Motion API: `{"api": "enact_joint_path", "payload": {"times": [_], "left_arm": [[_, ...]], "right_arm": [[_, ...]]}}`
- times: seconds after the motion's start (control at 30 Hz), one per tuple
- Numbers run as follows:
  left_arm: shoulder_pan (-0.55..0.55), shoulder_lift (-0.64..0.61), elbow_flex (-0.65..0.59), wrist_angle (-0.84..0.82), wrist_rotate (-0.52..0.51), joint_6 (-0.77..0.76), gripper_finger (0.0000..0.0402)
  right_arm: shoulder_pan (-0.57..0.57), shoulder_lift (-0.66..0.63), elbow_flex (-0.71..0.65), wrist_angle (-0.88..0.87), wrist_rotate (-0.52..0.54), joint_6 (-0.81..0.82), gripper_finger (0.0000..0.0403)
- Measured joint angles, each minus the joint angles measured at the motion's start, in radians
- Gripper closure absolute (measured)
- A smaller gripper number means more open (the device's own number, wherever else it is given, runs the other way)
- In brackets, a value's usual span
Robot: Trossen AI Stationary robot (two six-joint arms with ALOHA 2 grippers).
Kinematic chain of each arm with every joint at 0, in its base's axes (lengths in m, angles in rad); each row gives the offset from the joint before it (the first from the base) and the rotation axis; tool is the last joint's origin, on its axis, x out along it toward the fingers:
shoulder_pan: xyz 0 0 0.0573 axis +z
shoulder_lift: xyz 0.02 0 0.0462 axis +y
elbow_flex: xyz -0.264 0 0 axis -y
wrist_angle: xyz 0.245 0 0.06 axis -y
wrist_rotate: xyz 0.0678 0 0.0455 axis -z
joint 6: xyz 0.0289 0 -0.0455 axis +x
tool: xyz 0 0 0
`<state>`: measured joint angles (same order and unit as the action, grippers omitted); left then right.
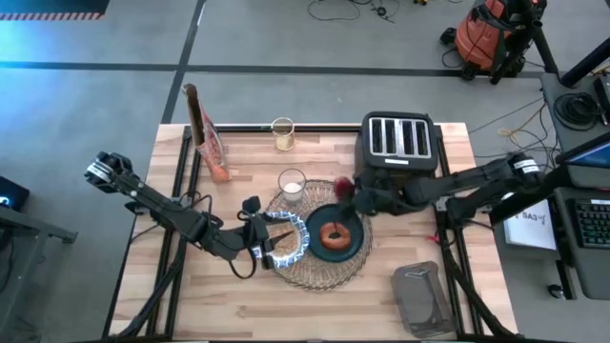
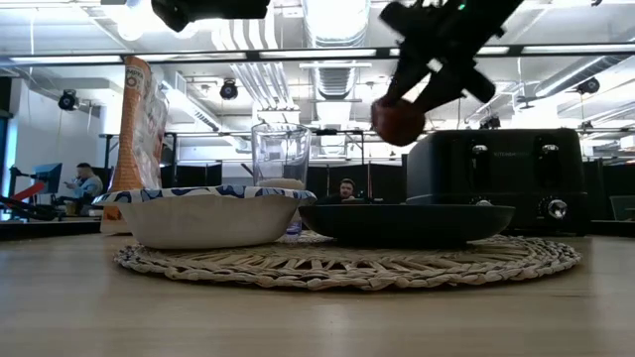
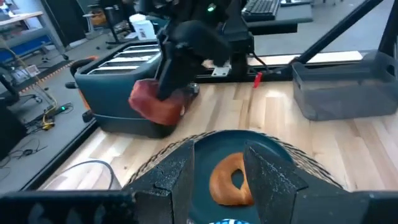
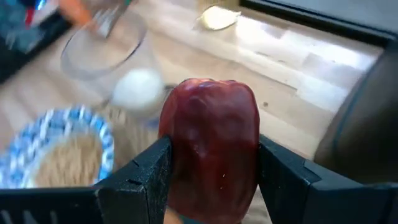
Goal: Arrange a breakfast setting
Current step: Put the red apple on the brown placemat to the right of the cup of milk
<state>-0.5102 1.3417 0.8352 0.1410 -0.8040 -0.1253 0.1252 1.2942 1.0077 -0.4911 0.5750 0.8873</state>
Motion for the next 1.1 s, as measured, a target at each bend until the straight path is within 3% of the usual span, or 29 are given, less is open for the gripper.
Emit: {"api": "enact_joint_path", "payload": {"times": [0.13,0.47,0.8,1.1], "left_arm": [[0.000,-0.003,0.000,-0.001,-0.001,0.000,0.0278],[0.000,-0.020,0.000,-0.007,-0.001,0.000,0.0278],[0.000,-0.035,0.000,-0.009,0.000,0.012,0.0278],[0.000,-0.037,0.000,-0.015,0.000,0.023,0.0278]], "right_arm": [[-0.074,0.033,0.000,0.048,-0.077,0.069,0.0215],[-0.282,0.147,0.013,0.129,-0.568,0.204,0.0212],[-0.374,0.210,0.066,0.131,-0.638,0.206,0.0211],[-0.392,0.296,0.121,0.130,-0.639,0.165,0.0211]]}}
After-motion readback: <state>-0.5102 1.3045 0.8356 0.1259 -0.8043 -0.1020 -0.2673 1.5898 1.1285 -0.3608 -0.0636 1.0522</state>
